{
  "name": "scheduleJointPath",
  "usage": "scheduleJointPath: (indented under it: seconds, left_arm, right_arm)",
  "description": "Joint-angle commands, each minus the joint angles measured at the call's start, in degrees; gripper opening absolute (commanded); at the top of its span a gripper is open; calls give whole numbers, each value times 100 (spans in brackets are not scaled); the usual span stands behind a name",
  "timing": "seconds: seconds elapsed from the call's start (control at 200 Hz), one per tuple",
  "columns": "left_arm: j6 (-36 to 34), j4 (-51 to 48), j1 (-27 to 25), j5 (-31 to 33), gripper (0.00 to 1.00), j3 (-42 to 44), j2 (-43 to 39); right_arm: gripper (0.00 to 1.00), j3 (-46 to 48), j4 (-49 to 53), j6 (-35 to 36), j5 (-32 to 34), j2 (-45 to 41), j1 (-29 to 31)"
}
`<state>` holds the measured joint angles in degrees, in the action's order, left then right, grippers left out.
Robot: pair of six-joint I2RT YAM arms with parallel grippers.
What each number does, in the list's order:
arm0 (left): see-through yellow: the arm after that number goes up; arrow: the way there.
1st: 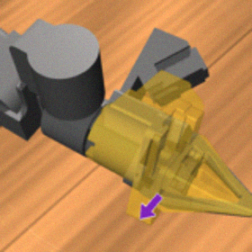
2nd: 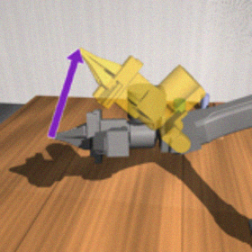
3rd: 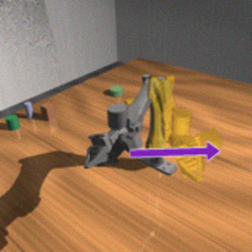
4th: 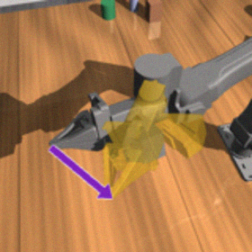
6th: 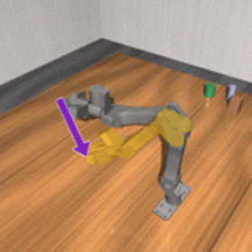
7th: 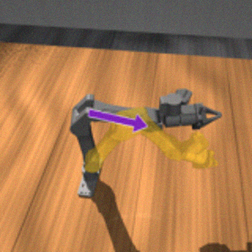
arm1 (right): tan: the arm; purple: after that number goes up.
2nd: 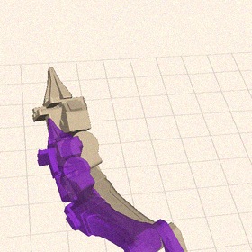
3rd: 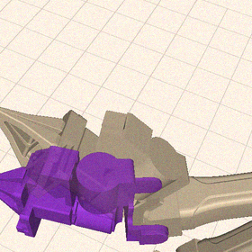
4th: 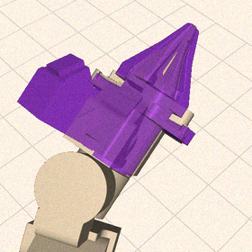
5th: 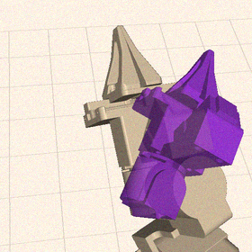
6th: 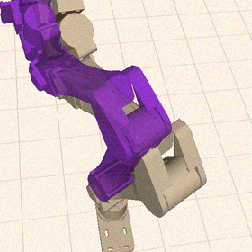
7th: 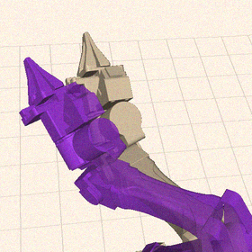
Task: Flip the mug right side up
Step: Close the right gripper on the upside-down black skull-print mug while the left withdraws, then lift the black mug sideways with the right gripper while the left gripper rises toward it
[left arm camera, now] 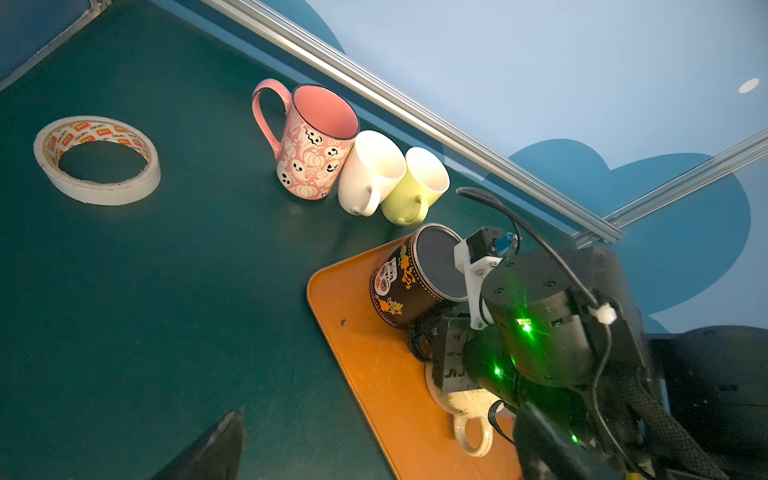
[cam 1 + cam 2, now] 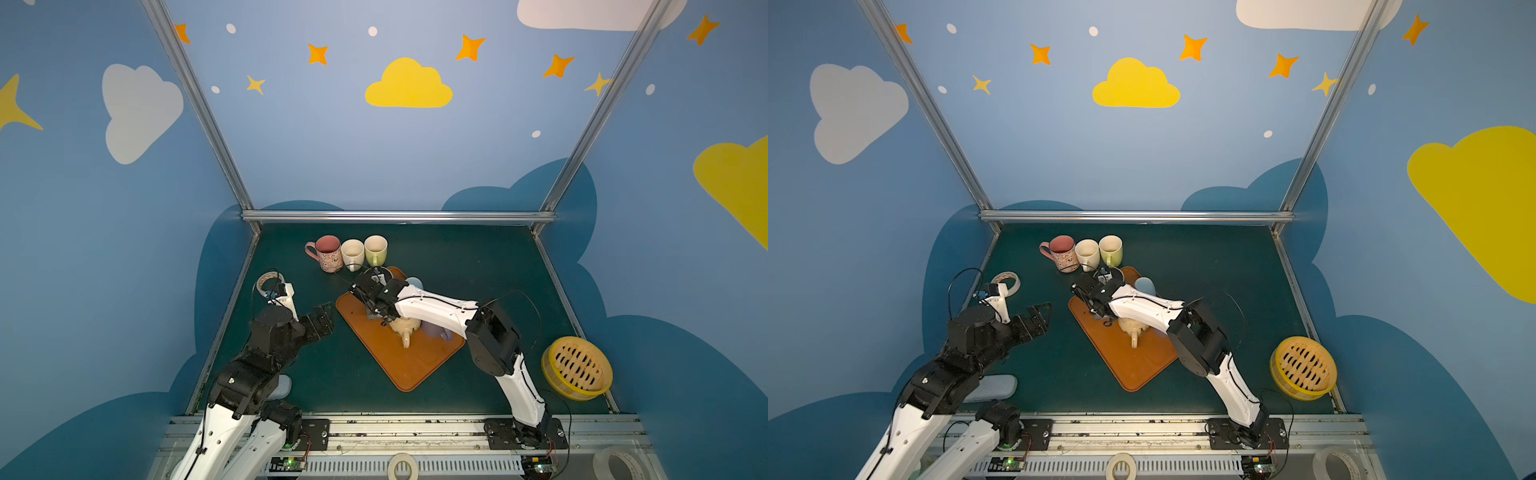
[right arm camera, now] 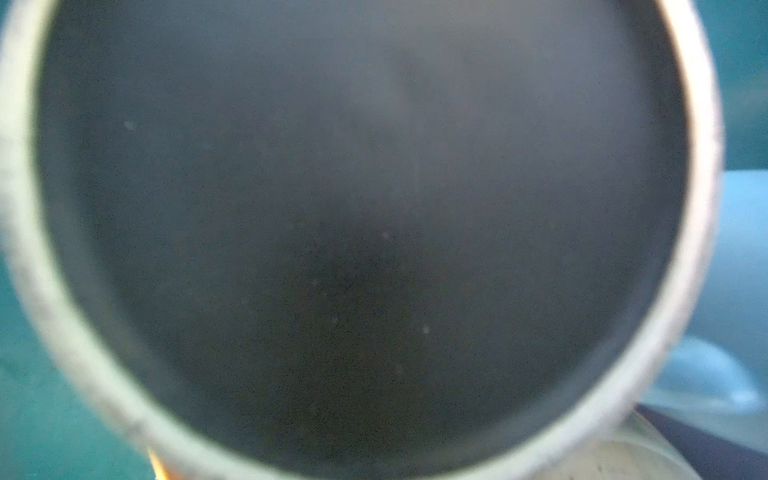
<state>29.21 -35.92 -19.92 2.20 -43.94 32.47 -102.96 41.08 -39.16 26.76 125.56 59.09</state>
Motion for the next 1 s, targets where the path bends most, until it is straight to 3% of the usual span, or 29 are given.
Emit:
scheduleJointPath:
  seconds: [0.0,0.381,0.996]
  left_arm:
    - [-72,59,36,-2,100,71,-69]
    - [-181,170,41,18,100,136,-291]
    - [-222,428,41,53,100,149,-649]
  right_arm:
    - [0,-129,57,177,126,43,41]
    - [0,337,-513,630,-69,-664,121]
    - [0,974,-1378,963,-1212,-2332,-162]
